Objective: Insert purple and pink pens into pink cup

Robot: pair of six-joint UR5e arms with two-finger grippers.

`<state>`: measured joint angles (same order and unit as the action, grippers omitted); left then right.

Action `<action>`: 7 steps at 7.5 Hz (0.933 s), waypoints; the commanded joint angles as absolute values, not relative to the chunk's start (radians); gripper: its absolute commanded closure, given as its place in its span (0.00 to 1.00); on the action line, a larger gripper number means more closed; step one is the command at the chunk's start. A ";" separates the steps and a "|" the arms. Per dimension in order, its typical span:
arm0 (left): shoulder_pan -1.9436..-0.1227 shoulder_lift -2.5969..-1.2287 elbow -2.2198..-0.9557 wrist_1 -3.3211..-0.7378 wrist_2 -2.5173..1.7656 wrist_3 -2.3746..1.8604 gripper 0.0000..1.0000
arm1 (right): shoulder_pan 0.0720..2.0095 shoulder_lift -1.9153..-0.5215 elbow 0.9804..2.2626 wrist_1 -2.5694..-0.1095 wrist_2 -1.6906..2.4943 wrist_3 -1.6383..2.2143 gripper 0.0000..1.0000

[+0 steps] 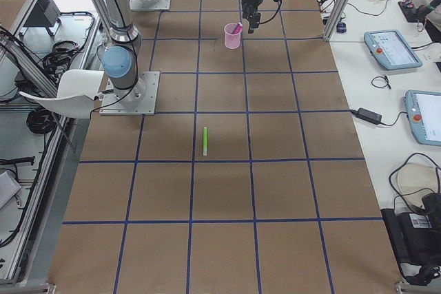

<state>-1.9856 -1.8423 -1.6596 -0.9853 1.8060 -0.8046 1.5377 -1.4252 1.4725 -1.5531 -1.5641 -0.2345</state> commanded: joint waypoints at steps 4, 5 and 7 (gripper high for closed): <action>-1.580 -1.694 -1.574 -1.403 1.588 -0.082 0.00 | 1.542 -1.427 1.459 -1.548 -1.549 -0.230 0.00; -1.544 -1.663 -1.574 -1.493 1.595 0.020 0.00 | 1.542 -1.428 1.457 -1.548 -1.560 -0.229 0.00; -1.511 -1.588 -1.591 -1.586 1.592 0.181 0.00 | 1.531 -1.536 1.482 -1.539 -1.562 -0.247 0.00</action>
<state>-1.5366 -1.6327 -1.5796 -1.5361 1.5923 0.0910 1.5350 -1.4713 1.4622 -1.5438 -1.5611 -0.2348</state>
